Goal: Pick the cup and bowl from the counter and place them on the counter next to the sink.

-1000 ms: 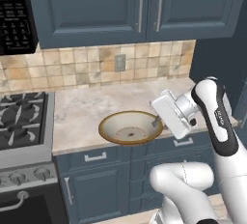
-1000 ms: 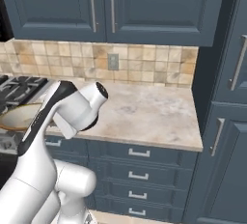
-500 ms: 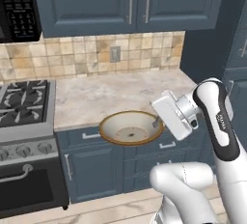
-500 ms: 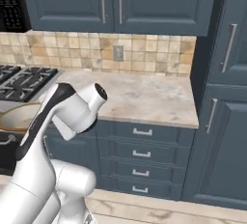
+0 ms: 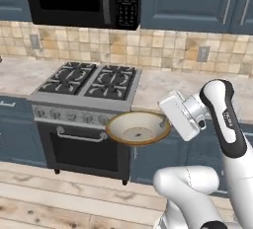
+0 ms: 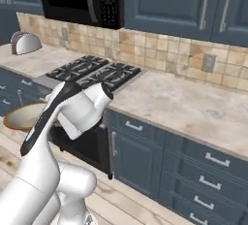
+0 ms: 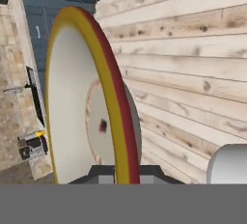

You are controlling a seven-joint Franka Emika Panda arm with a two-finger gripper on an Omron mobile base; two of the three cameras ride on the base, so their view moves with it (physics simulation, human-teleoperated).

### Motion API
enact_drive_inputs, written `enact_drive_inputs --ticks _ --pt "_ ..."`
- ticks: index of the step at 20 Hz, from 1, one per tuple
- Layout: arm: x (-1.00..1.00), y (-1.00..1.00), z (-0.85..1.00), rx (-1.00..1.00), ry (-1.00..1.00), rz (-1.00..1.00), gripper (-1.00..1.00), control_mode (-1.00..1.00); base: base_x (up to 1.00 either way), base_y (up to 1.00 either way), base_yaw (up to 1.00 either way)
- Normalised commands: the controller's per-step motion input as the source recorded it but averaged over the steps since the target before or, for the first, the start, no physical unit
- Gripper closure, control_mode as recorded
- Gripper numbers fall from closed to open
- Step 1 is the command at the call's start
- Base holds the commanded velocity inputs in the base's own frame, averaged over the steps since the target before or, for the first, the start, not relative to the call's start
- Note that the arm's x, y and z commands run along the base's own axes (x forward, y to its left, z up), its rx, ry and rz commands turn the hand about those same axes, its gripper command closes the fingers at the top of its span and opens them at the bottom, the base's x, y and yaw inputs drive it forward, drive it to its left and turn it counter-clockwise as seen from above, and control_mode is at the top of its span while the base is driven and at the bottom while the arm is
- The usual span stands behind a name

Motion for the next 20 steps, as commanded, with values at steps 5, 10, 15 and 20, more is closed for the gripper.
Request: enact_drive_inputs --ticks 5,10,15,20 --pt "0.00 0.00 0.00 0.00 0.00 0.00 1.00 1.00 -0.03 0.62 0.79" --pt "0.00 0.00 0.00 0.00 0.00 0.00 1.00 1.00 0.07 0.59 0.75" --pt "0.00 0.00 0.00 0.00 0.00 0.00 1.00 1.00 0.48 0.45 0.68" --pt "0.00 0.00 0.00 0.00 0.00 0.00 1.00 1.00 1.00 0.05 0.32"
